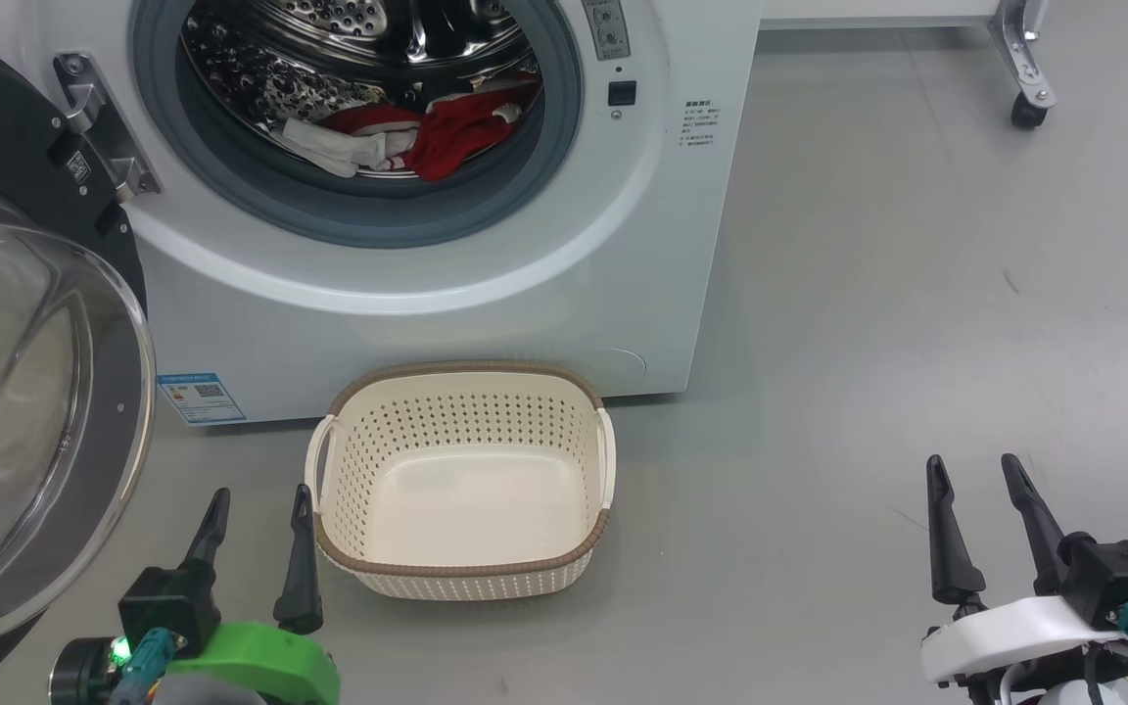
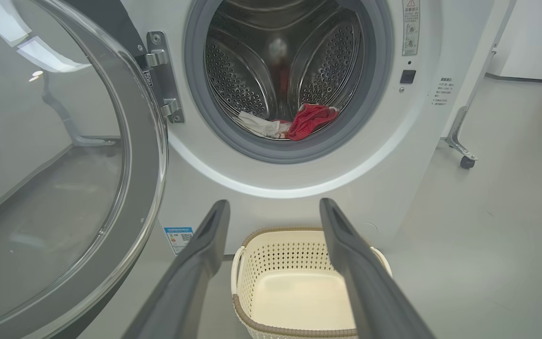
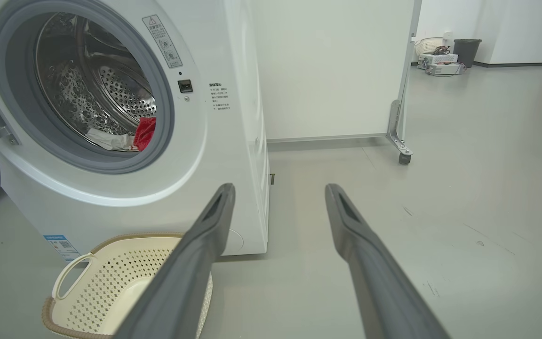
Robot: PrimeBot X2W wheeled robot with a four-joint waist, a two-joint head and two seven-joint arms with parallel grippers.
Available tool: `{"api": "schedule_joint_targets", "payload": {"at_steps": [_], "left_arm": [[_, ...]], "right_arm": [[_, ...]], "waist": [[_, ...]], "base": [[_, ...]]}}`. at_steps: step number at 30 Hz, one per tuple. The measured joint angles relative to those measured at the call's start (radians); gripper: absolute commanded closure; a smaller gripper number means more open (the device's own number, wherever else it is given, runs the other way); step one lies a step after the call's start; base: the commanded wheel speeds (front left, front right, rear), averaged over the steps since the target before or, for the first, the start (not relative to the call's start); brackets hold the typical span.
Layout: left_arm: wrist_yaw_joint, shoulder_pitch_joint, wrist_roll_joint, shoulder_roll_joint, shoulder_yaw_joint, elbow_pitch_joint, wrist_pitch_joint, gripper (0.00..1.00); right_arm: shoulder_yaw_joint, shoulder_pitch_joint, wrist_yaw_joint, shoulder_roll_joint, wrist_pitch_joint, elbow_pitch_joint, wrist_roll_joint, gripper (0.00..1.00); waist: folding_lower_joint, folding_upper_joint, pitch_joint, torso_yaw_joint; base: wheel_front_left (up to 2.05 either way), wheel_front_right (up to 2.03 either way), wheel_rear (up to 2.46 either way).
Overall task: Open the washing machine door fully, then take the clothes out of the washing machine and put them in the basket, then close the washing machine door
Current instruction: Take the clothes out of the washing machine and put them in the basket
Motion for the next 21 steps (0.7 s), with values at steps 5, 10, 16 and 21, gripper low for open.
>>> {"api": "schedule_joint_targets", "payload": {"at_steps": [5, 10, 16, 21], "left_arm": [[0.000, 0.000, 0.000, -0.001, -0.009, -0.020, -0.009, 0.00], [0.000, 0.000, 0.000, -0.001, -0.014, -0.025, -0.009, 0.00], [0.000, 0.000, 0.000, -0.001, -0.021, -0.028, -0.009, 0.00], [0.000, 0.000, 0.000, -0.001, -0.024, -0.030, -0.008, 0.00]], "right_arm": [[-0.002, 0.000, 0.000, 0.000, 0.000, -0.003, 0.000, 0.00], [-0.002, 0.000, 0.000, 0.000, 0.000, -0.005, 0.000, 0.00], [-0.003, 0.000, 0.000, 0.000, 0.000, -0.007, 0.000, 0.00], [-0.004, 0.000, 0.000, 0.001, 0.000, -0.007, 0.000, 0.00]], "waist": [[0.0000, 0.0000, 0.004, -0.001], [0.0000, 0.0000, 0.007, -0.001], [0.0000, 0.0000, 0.010, -0.003], [0.0000, 0.0000, 0.013, -0.002]], "base": [[0.25, -0.25, 0.00], [0.46, -0.46, 0.00], [0.64, -0.64, 0.00], [0.87, -0.87, 0.00]]}}
